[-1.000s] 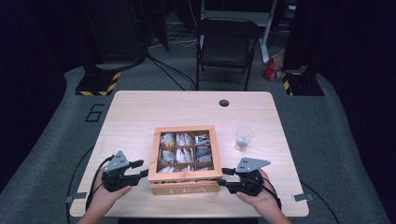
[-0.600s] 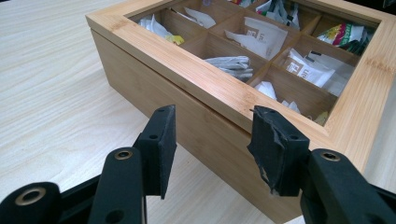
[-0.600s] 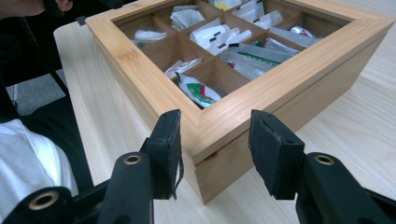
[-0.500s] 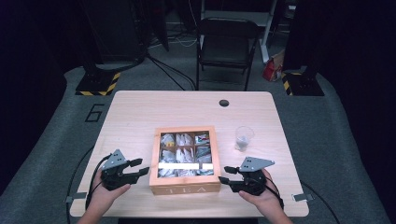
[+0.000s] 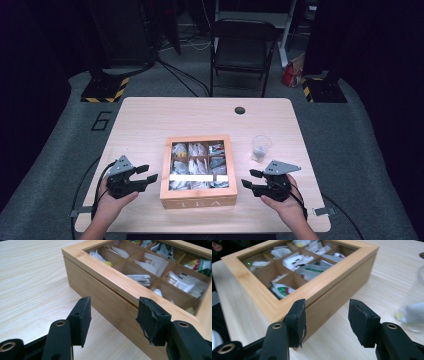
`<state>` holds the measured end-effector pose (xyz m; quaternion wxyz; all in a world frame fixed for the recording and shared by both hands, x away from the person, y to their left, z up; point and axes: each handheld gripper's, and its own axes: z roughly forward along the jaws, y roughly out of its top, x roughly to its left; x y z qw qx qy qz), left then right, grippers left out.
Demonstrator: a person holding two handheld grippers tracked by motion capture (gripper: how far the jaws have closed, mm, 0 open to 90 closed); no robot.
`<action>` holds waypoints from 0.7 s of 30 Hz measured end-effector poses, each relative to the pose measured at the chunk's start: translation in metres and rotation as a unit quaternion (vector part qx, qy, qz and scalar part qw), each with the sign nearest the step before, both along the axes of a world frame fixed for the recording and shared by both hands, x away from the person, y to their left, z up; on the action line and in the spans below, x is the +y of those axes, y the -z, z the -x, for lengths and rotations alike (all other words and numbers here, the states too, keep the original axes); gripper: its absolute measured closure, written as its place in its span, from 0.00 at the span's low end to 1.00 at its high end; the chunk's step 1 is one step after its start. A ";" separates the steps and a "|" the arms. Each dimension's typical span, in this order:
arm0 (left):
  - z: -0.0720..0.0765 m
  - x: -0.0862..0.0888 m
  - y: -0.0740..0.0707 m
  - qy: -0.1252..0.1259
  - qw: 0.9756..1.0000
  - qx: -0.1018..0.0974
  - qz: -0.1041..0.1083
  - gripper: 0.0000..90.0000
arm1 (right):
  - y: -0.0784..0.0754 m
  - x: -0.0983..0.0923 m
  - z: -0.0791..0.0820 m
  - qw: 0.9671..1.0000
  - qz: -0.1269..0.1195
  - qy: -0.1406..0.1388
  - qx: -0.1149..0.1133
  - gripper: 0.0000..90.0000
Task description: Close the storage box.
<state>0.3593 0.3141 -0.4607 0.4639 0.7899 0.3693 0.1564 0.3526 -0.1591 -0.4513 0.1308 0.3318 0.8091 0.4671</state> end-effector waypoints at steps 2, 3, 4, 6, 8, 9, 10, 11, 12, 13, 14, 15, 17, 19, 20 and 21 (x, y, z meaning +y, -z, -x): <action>-0.003 0.001 0.001 -0.004 1.000 0.002 0.002 0.49 | 0.002 -0.002 -0.002 1.000 0.005 0.011 -0.004 0.52; -0.004 0.001 0.002 -0.006 1.000 0.002 0.003 0.49 | 0.004 -0.004 -0.003 1.000 0.007 0.017 -0.003 0.51; -0.005 0.001 0.002 -0.007 1.000 0.002 0.003 0.49 | 0.006 -0.006 -0.003 1.000 0.007 0.020 -0.001 0.51; -0.006 0.001 0.005 -0.008 1.000 0.002 -0.001 0.49 | 0.010 -0.008 -0.004 1.000 0.006 0.029 0.000 0.51; -0.007 0.000 0.008 -0.012 1.000 0.003 0.001 0.49 | 0.012 -0.010 -0.005 0.999 0.008 0.033 0.001 0.50; -0.007 0.000 0.009 -0.011 1.000 0.005 0.002 0.49 | 0.013 -0.011 -0.006 0.999 0.008 0.034 0.001 0.50; -0.007 0.000 0.011 -0.012 1.000 0.006 0.002 0.49 | 0.015 -0.012 -0.006 0.999 0.008 0.037 0.003 0.50; -0.008 0.000 0.012 -0.014 1.000 0.005 0.001 0.49 | 0.016 -0.012 -0.006 0.999 0.010 0.039 0.004 0.49; -0.008 0.000 0.012 -0.014 1.000 0.005 0.000 0.49 | 0.017 -0.012 -0.007 0.999 0.010 0.043 0.005 0.49; -0.008 0.000 0.013 -0.016 1.000 0.005 0.001 0.49 | 0.018 -0.013 -0.007 0.999 0.011 0.043 0.005 0.49; -0.009 0.001 0.013 -0.017 1.000 0.003 0.000 0.49 | 0.019 -0.013 -0.007 0.999 0.014 0.046 0.006 0.49; -0.009 0.001 0.015 -0.019 1.000 0.005 0.003 0.49 | 0.020 -0.013 -0.008 0.999 0.016 0.047 0.004 0.49; -0.009 0.002 0.017 -0.024 1.000 0.003 0.001 0.49 | 0.022 -0.012 -0.007 0.999 0.020 0.049 0.003 0.49; -0.009 0.004 0.020 -0.028 1.000 0.007 0.004 0.49 | 0.023 -0.012 -0.006 0.999 0.021 0.049 0.003 0.48; -0.009 0.005 0.021 -0.028 1.000 0.009 0.002 0.49 | 0.024 -0.011 -0.006 0.999 0.026 0.046 0.003 0.48; -0.009 0.006 0.021 -0.027 1.000 0.005 -0.005 0.49 | 0.026 -0.011 -0.006 0.998 0.031 0.045 0.001 0.48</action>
